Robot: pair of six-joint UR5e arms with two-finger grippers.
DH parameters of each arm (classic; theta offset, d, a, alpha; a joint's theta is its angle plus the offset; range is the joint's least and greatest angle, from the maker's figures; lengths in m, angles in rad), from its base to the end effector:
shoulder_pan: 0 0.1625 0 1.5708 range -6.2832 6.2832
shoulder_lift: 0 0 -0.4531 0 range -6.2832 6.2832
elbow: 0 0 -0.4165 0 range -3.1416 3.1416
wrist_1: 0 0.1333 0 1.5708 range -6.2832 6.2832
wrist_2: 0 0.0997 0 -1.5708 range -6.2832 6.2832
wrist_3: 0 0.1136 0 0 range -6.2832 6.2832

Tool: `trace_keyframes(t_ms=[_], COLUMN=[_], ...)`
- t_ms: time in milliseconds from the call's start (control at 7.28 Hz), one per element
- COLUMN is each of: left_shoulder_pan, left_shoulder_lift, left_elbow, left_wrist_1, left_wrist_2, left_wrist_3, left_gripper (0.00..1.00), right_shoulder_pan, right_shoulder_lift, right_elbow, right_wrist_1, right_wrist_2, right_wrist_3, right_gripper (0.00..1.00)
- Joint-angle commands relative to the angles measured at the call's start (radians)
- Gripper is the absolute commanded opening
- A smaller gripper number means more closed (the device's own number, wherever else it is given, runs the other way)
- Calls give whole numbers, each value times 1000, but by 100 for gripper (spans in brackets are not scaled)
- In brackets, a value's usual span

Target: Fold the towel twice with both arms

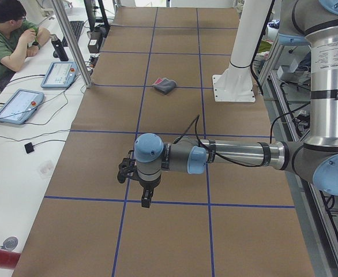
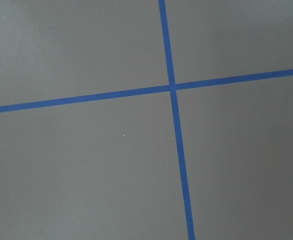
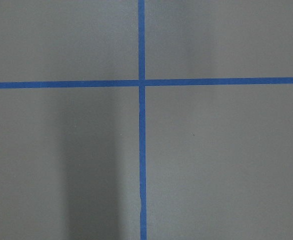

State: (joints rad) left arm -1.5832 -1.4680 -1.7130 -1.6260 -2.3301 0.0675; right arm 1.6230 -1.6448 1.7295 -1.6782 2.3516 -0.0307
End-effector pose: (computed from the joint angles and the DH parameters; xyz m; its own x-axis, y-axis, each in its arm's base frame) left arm -0.0610 -0.4760 0.6694 0.7252 0.1231 -0.6774 -0.0367 0.9894 0.1405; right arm 0.0783 -0.4759 0.6621 0.7098 0.0223 0.7040 -0.0304 0.9995 -0.0011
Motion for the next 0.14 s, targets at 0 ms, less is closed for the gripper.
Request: trace_keyframes(t_ms=[0], left_shoulder_pan=[-1], left_shoulder_lift=[0], left_elbow=[-1], left_wrist_1=[0], left_wrist_2=[0], left_wrist_3=[2], left_gripper=[100], right_shoulder_pan=[0], right_shoulder_lift=[2], right_elbow=[1], right_wrist_1=[0], right_wrist_2=[2], right_wrist_3=[0], right_gripper=[100])
